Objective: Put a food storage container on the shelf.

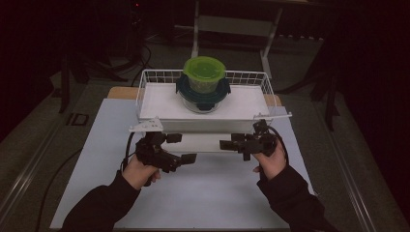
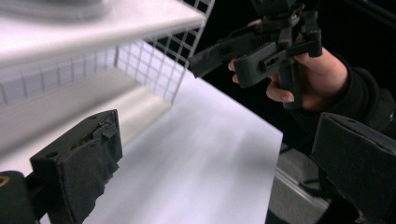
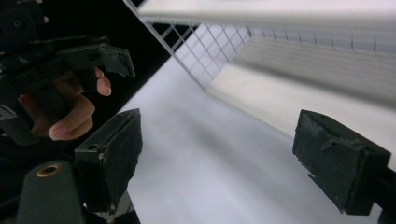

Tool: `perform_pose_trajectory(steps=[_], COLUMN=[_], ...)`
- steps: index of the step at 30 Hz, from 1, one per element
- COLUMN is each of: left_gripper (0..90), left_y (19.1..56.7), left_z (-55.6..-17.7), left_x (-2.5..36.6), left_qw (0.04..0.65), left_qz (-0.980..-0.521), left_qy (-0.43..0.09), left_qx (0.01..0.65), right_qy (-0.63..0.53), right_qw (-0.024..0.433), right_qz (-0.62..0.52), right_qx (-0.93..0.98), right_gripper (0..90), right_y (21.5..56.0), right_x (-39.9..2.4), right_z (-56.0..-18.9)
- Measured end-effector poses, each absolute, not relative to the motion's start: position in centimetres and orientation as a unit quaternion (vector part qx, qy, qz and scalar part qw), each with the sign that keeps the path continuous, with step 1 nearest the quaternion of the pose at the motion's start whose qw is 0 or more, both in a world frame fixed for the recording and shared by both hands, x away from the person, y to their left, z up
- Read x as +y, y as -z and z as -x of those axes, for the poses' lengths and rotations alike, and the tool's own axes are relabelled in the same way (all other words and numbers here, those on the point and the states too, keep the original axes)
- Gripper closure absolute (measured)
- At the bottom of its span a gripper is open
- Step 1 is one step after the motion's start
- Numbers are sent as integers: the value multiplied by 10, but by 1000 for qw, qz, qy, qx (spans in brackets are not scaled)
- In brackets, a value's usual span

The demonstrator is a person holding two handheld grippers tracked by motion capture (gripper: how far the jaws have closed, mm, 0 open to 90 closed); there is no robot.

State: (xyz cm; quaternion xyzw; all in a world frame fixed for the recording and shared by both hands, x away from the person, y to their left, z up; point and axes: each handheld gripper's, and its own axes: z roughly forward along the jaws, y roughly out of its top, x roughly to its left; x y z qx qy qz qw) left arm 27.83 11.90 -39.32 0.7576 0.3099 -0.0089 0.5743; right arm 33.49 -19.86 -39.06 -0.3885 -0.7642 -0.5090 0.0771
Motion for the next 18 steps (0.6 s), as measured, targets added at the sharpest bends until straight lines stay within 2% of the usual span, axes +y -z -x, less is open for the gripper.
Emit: perform_pose_trajectory(steps=[18], left_gripper=[12], left_y=[466], left_z=[-253], left_x=[111], left_qw=[533], left_qz=[-790], left_qy=[21], left_qx=[303], right_qy=[499], right_qw=[64], right_qz=[384], right_qx=[-774], right_gripper=[144], right_y=[452], right_x=[-206], right_z=[-308])
